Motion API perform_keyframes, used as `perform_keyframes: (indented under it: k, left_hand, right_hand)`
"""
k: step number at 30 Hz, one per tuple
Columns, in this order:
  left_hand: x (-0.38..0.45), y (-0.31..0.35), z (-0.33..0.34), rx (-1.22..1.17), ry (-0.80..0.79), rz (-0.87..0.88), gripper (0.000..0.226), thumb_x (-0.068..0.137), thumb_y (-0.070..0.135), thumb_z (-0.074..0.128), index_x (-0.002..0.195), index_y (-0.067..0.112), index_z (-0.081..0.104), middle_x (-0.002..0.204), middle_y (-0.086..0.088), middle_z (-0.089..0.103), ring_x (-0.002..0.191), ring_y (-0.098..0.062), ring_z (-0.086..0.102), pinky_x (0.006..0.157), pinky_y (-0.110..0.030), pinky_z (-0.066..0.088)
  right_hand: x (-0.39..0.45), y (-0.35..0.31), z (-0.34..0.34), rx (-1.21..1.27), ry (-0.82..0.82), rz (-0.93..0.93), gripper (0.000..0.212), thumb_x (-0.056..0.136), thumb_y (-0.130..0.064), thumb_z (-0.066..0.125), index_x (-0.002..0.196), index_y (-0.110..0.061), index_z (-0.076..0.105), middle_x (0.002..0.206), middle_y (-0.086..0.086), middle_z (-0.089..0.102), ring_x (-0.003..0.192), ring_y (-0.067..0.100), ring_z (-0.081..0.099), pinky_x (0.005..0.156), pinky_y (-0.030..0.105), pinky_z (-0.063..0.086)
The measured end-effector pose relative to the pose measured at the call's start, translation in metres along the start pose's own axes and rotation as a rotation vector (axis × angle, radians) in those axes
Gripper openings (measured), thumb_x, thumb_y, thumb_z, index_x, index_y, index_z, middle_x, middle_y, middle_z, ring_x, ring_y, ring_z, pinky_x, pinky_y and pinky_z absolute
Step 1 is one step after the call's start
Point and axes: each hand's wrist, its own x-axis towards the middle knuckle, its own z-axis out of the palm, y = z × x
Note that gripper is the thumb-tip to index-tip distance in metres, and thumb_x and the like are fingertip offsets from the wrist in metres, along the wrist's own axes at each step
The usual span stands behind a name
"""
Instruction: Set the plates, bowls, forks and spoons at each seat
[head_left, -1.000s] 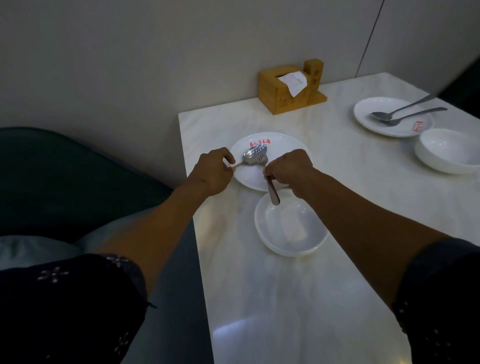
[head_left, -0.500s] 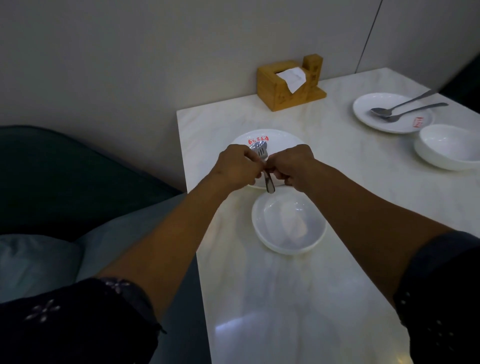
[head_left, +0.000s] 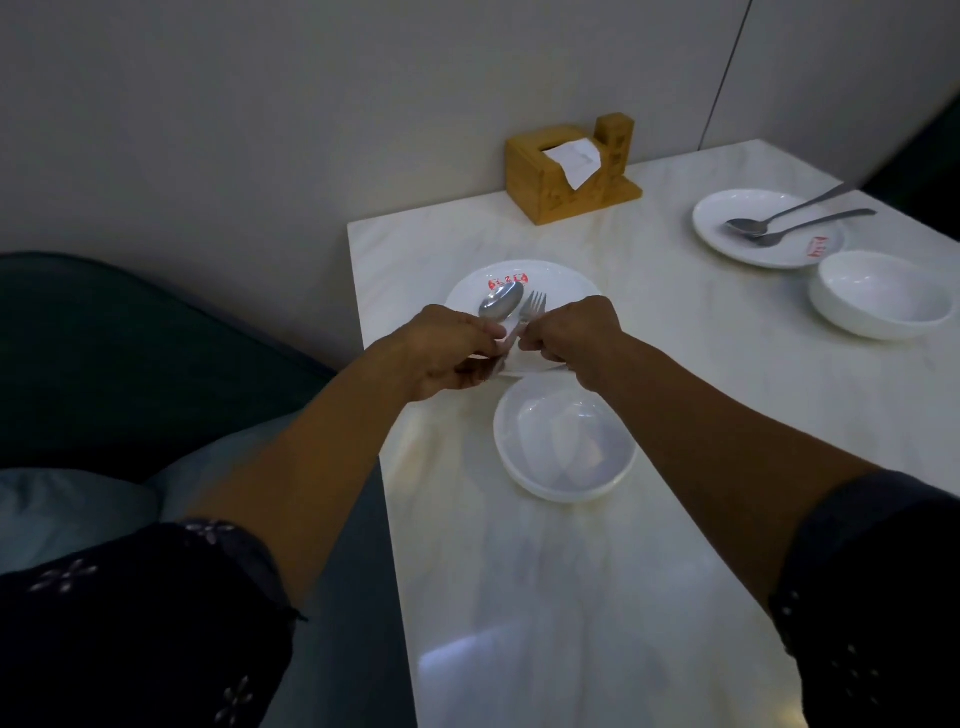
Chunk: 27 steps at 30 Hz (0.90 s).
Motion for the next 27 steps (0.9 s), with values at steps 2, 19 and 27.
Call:
perform_keyframes:
  k: [2,19,27]
  left_hand:
    - [0.002,-0.002,-0.009,0.083,0.026,0.002,0.023,0.086,-0.006,0.063,0.103,0.008,0.069,0.087,-0.011,0.069,0.068,-0.015,0.065,0.059,-0.023,0.05]
    - [0.021,-0.025,-0.013,0.363,0.452,0.262,0.012,0.083,0.006,0.068,0.081,0.018,0.071,0.101,-0.011,0.072,0.082,-0.021,0.063,0.062,-0.023,0.049]
    - [0.02,-0.029,-0.007,0.485,0.499,0.302,0.014,0.086,0.004,0.06,0.091,0.008,0.071,0.103,-0.013,0.071,0.098,-0.025,0.065,0.072,-0.025,0.045]
  right_hand:
    - [0.0,0.005,-0.004,-0.002,0.011,-0.015,0.028,0.067,-0.013,0.081,0.091,-0.001,0.073,0.091,0.011,0.075,0.077,0.019,0.066,0.062,0.027,0.049]
    - [-0.025,0.021,-0.022,-0.187,0.043,-0.217,0.017,0.08,-0.019,0.073,0.088,-0.005,0.076,0.097,0.011,0.074,0.099,0.024,0.066,0.089,0.034,0.052]
    - [-0.033,0.021,-0.03,-0.194,0.054,-0.266,0.015,0.083,-0.017,0.069,0.09,-0.006,0.077,0.096,0.009,0.075,0.098,0.023,0.066,0.086,0.03,0.049]
